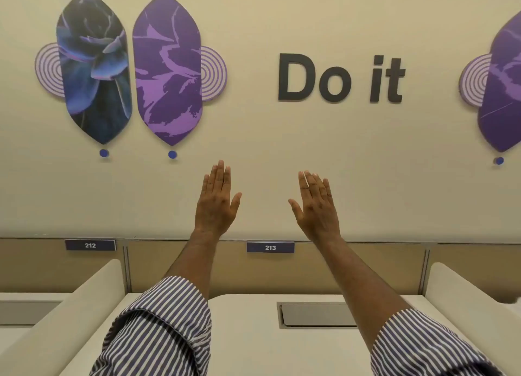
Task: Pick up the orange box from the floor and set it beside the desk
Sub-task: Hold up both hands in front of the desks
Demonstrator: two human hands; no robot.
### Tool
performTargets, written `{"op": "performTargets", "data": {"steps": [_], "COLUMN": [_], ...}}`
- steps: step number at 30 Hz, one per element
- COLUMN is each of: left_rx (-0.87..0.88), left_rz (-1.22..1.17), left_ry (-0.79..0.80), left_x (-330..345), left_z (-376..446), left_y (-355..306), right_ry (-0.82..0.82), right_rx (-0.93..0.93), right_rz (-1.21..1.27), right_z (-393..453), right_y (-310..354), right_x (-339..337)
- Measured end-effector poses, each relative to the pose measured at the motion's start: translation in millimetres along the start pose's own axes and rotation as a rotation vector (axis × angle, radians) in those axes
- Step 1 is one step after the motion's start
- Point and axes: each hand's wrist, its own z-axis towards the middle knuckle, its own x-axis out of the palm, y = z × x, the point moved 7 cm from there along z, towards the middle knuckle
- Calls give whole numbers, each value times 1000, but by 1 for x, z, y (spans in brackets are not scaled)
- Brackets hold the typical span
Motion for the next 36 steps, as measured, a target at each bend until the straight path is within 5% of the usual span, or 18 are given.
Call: {"op": "performTargets", "data": {"steps": [14,36], "left_rx": [-3,-66], "left_rz": [-40,-4], "left_ry": [34,142], "left_x": [-53,-165], "left_z": [-50,-169], "left_y": [-14,-155], "right_ry": [-34,37], "right_rx": [-7,-74], "right_rz": [29,185], "right_z": [-32,-160], "right_y": [39,15], "right_x": [-65,-195]}}
